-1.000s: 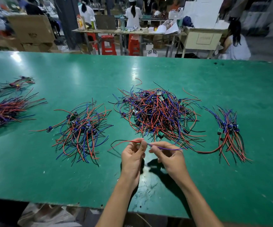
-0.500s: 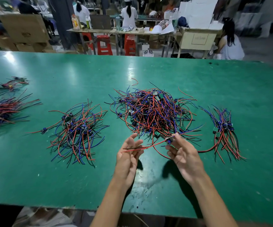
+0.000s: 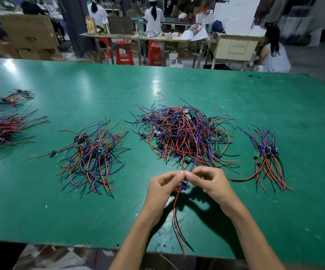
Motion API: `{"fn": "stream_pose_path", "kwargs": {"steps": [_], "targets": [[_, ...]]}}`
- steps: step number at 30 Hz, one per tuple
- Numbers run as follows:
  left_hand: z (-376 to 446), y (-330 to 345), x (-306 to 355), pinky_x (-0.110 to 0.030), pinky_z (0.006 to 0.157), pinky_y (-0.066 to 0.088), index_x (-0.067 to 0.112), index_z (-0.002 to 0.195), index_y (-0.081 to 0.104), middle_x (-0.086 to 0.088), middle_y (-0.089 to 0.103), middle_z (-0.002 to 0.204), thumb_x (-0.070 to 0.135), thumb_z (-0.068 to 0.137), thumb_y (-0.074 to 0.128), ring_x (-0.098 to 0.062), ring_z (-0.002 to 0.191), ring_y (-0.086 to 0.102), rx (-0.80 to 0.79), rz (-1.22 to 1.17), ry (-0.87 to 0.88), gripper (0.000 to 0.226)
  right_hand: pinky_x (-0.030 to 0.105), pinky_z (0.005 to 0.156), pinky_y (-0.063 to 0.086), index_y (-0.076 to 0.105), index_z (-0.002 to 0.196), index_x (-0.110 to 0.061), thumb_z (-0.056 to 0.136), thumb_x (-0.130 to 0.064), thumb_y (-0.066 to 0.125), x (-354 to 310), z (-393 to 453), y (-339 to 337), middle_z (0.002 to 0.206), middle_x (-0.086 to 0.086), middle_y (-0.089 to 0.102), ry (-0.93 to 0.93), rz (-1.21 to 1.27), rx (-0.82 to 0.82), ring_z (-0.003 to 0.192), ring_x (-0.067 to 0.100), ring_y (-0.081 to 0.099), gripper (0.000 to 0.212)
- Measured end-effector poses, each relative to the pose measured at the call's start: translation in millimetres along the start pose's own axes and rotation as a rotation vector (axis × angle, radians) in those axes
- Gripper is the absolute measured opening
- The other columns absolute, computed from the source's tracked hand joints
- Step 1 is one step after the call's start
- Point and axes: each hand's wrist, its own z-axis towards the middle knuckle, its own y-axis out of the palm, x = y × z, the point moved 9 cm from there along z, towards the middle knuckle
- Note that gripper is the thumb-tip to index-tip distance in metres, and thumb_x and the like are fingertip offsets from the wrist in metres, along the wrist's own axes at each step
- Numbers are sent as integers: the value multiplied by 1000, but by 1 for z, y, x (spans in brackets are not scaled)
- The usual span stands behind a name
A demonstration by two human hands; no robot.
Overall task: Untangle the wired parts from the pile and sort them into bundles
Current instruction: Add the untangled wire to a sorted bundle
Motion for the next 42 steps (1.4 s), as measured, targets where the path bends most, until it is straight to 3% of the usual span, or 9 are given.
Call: {"fn": "stream_pose_path", "kwargs": {"steps": [4, 7, 12, 18, 22, 27, 33, 38, 42], "targets": [[2, 0, -4, -23, 70, 55, 11, 106, 79, -14, 78, 97, 14, 96, 65, -19, 73, 71, 12, 28, -24, 17, 23, 51, 32, 78, 79, -24, 79, -41, 80, 15, -5, -5, 72, 8, 67, -7, -36, 230, 56, 13, 40, 17], [1, 1, -6, -21, 64, 51, 5, 99, 79, -15, 77, 90, 18, 98, 63, -15, 66, 67, -10, 87, -57, 20, 15, 55, 36, 82, 89, -29, 77, -45, 76, 20, -14, -3, 84, 4, 68, -32, -51, 336, 55, 4, 39, 21], [-3, 5, -1, -16, 56, 43, 9, 97, 78, -4, 75, 83, 22, 100, 61, -15, 61, 65, -85, 128, -54, 22, 18, 59, 35, 82, 100, -33, 87, -37, 71, 14, -17, 5, 83, 2, 55, -51, -61, 303, 59, 5, 39, 17], [-4, 2, -4, -38, 64, 52, 2, 86, 78, -27, 70, 75, 15, 96, 67, -25, 58, 68, -1, 154, -29, 20, 10, 64, 48, 82, 89, -25, 96, -8, 65, 9, -16, 14, 97, 11, 67, -55, 17, 289, 76, 8, 61, 25], [-4, -1, -4, -19, 52, 49, 5, 73, 80, -12, 66, 59, 6, 94, 67, -19, 50, 62, 26, 161, -21, 25, 14, 59, 49, 81, 79, -29, 97, -9, 62, 16, -13, 19, 96, 3, 68, 13, 67, 332, 75, 8, 63, 32], [-5, 1, -4, -19, 52, 50, 5, 81, 81, -9, 73, 64, 5, 93, 67, -16, 48, 65, 7, 154, -40, 19, 23, 74, 51, 80, 77, -27, 95, -13, 59, 14, 5, 14, 98, -9, 72, 85, 56, 411, 94, 9, 65, 31], [-6, 6, -4, -17, 54, 50, 0, 83, 79, -21, 74, 74, 3, 95, 64, -18, 54, 63, -32, 175, -72, 19, 22, 55, 33, 81, 88, -19, 96, -17, 55, 11, 31, -2, 53, -19, 52, 214, 186, 478, 56, 3, 40, 27], [-6, 4, -7, -18, 55, 49, 4, 83, 81, -21, 75, 77, 7, 95, 65, -18, 53, 61, -50, 183, -71, 20, 18, 40, 25, 77, 101, -16, 99, -23, 55, 27, 36, 12, 80, -6, 64, 348, 603, 289, 48, 5, 38, 23], [-4, 1, -5, -22, 57, 52, 10, 86, 82, -16, 76, 79, 13, 95, 66, -16, 53, 63, -23, 100, -67, 20, 22, 47, 30, 80, 103, -24, 99, -49, 54, 29, 23, 15, 81, -7, 71, 301, 306, 50, 54, 7, 47, 36]]}}
